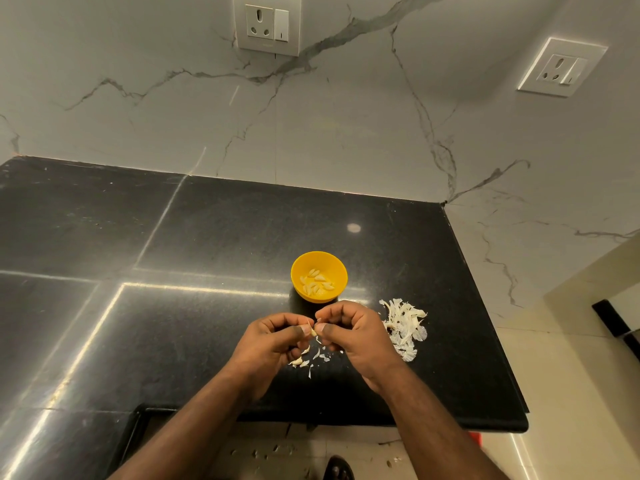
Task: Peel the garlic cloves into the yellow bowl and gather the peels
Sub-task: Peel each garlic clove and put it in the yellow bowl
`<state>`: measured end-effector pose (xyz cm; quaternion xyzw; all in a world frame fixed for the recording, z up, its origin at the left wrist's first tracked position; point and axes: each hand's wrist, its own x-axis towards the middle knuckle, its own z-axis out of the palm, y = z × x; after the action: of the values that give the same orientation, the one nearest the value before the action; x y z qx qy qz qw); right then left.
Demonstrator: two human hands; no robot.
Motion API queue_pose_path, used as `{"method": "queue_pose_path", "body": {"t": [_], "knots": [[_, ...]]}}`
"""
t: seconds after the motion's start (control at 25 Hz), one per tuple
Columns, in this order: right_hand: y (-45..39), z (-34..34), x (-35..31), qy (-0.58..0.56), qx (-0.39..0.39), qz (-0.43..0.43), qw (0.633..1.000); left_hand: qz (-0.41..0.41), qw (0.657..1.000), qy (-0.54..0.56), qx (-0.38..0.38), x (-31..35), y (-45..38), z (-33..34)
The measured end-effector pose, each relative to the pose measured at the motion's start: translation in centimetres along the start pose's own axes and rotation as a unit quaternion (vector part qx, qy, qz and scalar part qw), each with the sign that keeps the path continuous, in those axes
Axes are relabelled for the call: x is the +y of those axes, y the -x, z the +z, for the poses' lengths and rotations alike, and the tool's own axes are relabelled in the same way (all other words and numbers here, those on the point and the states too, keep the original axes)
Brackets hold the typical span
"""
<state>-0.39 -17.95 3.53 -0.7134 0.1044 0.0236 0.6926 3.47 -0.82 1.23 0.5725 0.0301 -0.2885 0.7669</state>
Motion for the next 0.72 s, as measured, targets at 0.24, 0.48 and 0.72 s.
{"method": "queue_pose_path", "body": {"t": [0.24,0.48,0.72], "knots": [[-0.5,-0.5,0.7,0.055,0.075,-0.003,0.996,-0.022,1.0,0.016,-0.002,0.1,0.2,0.1],[-1.1,-1.9,1.8,0.14,0.152,0.005,0.978,-0.042,0.999,0.029,0.011,0.3,0.2,0.3],[-0.8,-1.6,1.0,0.176,0.141,-0.037,0.974,-0.054,0.998,0.031,0.007,0.4,0.3,0.3]]}}
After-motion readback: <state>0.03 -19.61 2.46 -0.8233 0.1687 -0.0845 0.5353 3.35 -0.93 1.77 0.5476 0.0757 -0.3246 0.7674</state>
